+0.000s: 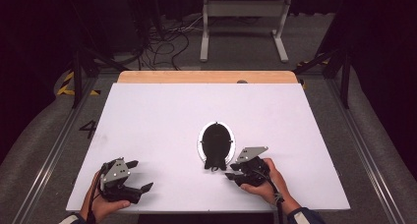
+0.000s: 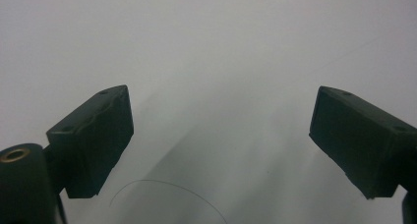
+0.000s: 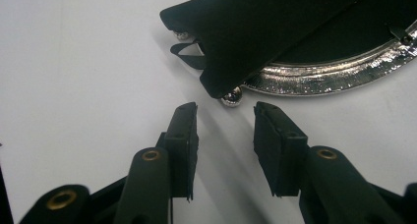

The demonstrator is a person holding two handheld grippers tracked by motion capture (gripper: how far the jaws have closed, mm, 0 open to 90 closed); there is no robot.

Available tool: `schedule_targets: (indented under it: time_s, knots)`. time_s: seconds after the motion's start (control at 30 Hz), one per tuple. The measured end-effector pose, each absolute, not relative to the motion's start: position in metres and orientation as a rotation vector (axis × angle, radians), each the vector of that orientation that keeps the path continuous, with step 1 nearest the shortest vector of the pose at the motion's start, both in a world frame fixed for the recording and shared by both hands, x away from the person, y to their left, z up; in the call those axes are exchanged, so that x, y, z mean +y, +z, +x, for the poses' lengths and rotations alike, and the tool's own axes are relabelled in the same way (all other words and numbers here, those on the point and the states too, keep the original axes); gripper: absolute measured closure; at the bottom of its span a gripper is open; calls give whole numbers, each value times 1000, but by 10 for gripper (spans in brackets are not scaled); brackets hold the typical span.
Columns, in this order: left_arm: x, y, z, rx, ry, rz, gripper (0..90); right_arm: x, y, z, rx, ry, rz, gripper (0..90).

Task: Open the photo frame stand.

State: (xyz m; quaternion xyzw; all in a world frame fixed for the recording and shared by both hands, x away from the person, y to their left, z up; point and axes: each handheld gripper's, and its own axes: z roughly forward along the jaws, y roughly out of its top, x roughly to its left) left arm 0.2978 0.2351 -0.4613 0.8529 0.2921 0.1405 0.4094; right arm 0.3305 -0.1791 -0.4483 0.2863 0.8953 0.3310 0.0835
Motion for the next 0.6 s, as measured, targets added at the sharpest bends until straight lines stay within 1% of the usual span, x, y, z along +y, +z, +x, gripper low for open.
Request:
schedule_targets:
  time_s: [0.23,0.47,0.6]
  knots:
    - [232,-463,299,726,349,2162,102,-168,-445,333,2683,894,849,614]
    - [232,-463,299,719,331,2157,105,-167,-445,340,2694,932,859,627]
    - [232,-463,299,716,327,2157,109,-168,-446,343,2699,971,887,615]
